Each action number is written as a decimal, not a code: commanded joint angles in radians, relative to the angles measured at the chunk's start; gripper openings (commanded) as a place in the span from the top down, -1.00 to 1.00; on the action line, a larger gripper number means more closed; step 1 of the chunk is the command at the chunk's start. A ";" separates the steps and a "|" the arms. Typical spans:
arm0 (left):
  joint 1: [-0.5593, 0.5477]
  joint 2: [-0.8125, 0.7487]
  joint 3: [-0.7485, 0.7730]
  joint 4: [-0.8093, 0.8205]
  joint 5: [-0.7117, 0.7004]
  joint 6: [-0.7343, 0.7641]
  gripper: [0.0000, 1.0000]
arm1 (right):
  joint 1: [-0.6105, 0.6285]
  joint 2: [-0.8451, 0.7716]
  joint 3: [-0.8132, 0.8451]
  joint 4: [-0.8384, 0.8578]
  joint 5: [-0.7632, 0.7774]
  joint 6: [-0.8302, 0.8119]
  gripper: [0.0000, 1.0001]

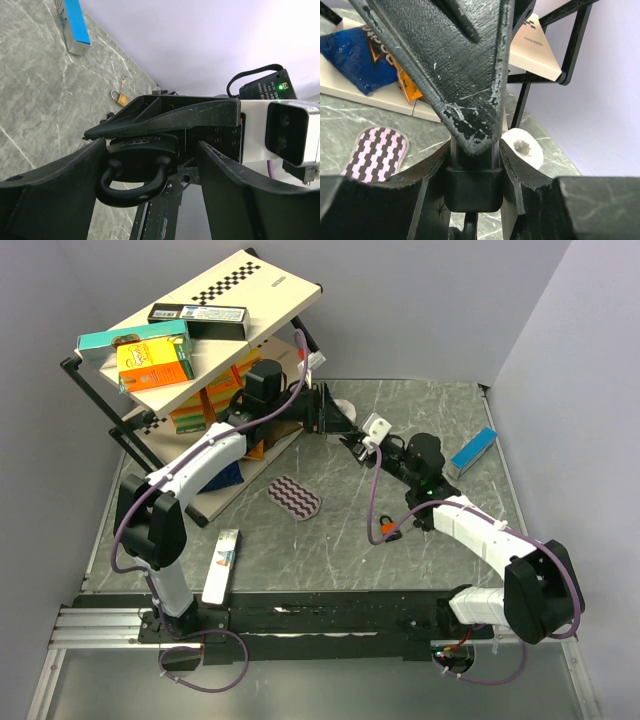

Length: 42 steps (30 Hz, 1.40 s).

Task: Lock with the key
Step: Lock the lock.

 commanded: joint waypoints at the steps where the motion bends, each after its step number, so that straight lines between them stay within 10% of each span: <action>1: -0.046 -0.019 0.016 -0.099 0.139 0.003 -0.57 | 0.012 -0.011 0.018 0.192 0.018 -0.059 1.00; 23: 0.037 -0.079 0.010 -0.109 0.025 0.048 -0.86 | -0.032 -0.118 -0.072 0.131 -0.145 -0.016 1.00; 42: -0.029 -0.091 -0.042 -0.093 0.084 0.012 -0.53 | -0.025 -0.074 -0.031 0.105 -0.125 -0.050 1.00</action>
